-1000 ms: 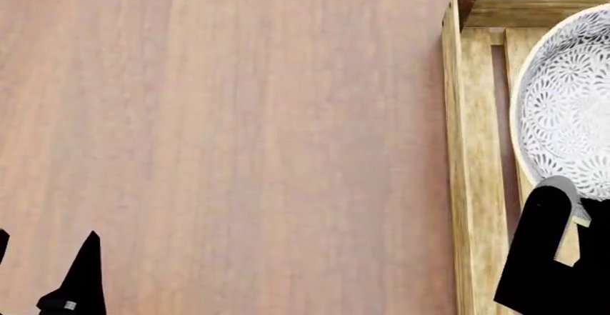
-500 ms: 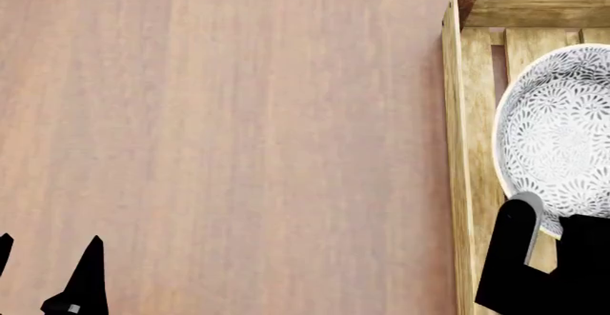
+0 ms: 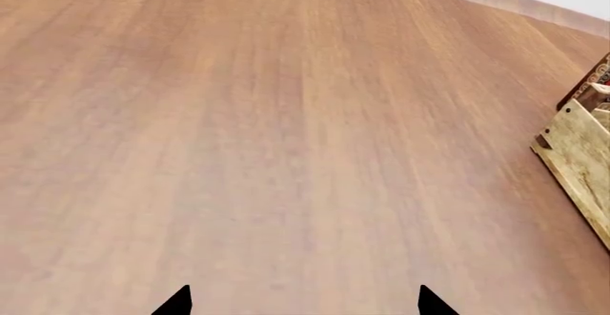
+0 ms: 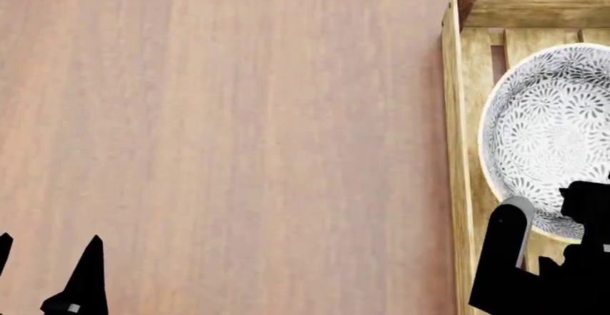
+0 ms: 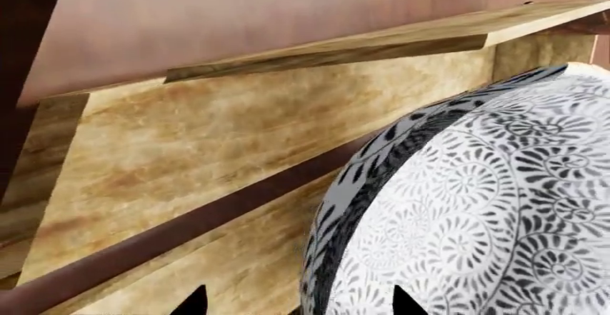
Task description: Pick up the bowl on the left and put it in the tray.
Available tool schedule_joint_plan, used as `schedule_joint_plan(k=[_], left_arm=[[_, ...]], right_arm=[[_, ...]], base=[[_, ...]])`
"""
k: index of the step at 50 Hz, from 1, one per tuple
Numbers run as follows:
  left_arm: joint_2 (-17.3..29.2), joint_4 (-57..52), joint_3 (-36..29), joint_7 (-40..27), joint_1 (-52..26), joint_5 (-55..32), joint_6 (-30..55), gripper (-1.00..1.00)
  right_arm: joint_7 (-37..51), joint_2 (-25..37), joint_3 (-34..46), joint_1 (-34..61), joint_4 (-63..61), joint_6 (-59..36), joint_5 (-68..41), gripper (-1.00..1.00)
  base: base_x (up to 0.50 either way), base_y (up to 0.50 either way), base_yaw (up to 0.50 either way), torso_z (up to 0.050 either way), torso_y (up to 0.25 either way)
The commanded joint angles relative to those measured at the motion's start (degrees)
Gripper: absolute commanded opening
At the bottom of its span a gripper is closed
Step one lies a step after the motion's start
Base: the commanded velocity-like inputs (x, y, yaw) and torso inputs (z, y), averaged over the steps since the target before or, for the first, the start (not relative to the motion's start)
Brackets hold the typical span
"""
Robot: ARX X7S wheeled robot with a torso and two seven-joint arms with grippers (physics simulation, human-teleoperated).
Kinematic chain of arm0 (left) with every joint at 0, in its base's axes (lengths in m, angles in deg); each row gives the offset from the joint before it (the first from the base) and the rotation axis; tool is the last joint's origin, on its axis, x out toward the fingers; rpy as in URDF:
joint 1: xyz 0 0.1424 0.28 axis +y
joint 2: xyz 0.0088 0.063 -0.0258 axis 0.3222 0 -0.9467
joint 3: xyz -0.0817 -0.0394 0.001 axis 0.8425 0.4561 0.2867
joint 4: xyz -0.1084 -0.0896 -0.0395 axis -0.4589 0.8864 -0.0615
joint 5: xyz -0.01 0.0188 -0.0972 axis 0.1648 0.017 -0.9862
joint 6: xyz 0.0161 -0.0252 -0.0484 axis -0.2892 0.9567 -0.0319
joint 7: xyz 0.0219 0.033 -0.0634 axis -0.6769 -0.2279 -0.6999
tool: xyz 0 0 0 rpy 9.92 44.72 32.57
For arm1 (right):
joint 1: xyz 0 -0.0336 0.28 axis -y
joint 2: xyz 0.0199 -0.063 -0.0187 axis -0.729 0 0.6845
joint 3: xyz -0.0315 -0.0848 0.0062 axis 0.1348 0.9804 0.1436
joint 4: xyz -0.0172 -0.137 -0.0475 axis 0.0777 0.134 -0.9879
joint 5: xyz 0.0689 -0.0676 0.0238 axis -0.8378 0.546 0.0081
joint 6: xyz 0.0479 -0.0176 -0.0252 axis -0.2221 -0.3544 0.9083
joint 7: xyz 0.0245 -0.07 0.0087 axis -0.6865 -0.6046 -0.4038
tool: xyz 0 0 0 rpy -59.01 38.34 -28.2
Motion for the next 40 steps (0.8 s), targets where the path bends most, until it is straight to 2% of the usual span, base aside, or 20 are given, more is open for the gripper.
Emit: schedule_joint_plan(k=[1, 18, 40], left_arm=[[0.1, 0.2, -0.3, -0.1, 0.0, 0.0, -0.2, 1.0], [0.3, 0.3, -0.5, -0.2, 0.1, -0.1, -0.5, 1.0], [0.9, -0.8, -0.5, -1.0, -0.4, -0.9, 0.2, 1.0]], right_arm=[[0.3, 0.0, 0.0, -0.4, 0.6, 0.5, 0.9, 1.0], [-1.2, 1.2, -1.1, 1.0, -1.9, 0.3, 0.6, 1.0], [-12.5, 7.4, -3.0, 6.6, -12.7, -2.7, -0.8, 1.0]], base=[[0.0, 0.0, 0.0, 0.0, 0.0], [0.0, 0.0, 0.0, 0.0, 0.0], [0.0, 0.0, 0.0, 0.0, 0.0]])
